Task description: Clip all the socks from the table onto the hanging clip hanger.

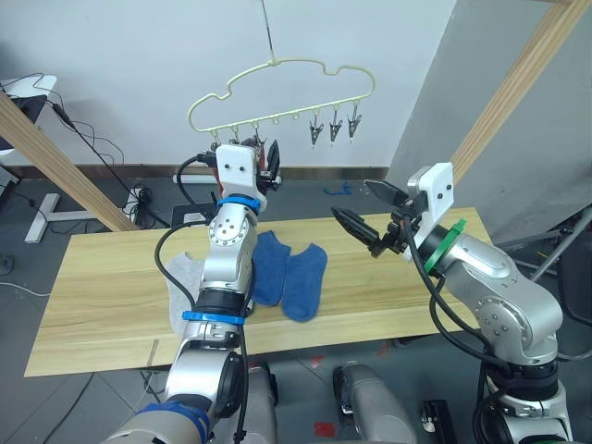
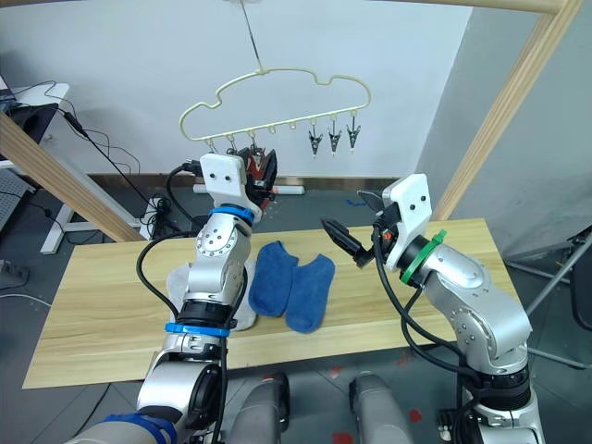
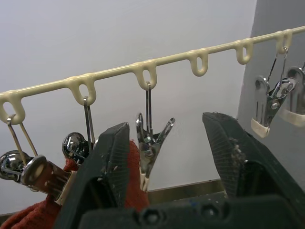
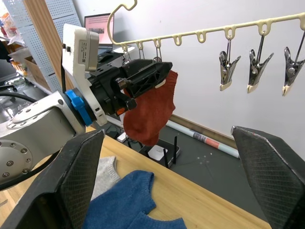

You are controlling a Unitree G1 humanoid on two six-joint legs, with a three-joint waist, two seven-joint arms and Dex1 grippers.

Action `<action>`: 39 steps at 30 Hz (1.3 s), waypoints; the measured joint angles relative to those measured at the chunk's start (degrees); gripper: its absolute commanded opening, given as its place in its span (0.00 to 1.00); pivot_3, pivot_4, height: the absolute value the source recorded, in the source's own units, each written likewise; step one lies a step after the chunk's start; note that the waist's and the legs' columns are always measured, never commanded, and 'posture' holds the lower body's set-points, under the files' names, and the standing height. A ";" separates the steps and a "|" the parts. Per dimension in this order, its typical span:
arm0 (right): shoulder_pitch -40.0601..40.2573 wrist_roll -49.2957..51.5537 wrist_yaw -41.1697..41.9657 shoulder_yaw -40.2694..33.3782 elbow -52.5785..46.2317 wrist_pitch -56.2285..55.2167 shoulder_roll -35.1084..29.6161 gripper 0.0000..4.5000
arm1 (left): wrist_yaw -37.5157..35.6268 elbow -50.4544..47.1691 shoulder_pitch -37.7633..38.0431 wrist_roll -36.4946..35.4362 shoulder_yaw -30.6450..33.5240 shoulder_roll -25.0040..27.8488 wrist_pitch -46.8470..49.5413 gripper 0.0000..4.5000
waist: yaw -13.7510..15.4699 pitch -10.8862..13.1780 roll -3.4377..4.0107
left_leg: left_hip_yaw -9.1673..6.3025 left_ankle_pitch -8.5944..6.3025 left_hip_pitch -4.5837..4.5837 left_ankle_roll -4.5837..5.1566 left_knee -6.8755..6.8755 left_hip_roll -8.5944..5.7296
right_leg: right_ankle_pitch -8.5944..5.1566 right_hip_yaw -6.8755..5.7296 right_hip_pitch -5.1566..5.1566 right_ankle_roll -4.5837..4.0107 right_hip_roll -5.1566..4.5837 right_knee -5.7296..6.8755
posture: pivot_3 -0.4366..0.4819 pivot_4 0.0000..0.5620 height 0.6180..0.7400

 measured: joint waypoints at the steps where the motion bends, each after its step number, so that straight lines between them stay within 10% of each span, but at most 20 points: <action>1: 0.00 0.00 -0.01 0.00 0.11 0.00 -0.04 1.00 | 0.00 0.11 -0.08 0.00 0.01 -0.04 0.00 0.60 | 0.00 0.00 0.00 | 0.00 0.00 0.00 0.00 0.00 0.00 | 0.00 0.00 0.00 0.00 0.00 0.00 | 0.27 0.44 1.00; 39: 0.51 0.03 -1.39 -0.25 0.10 0.10 -0.48 1.00 | -1.41 11.40 -6.28 -0.11 0.41 -0.17 -5.16 0.60 | -0.12 0.00 0.00 | 0.01 0.00 0.00 0.00 0.00 0.00 | 0.00 0.00 0.00 0.00 0.00 0.00 | 0.25 0.46 1.00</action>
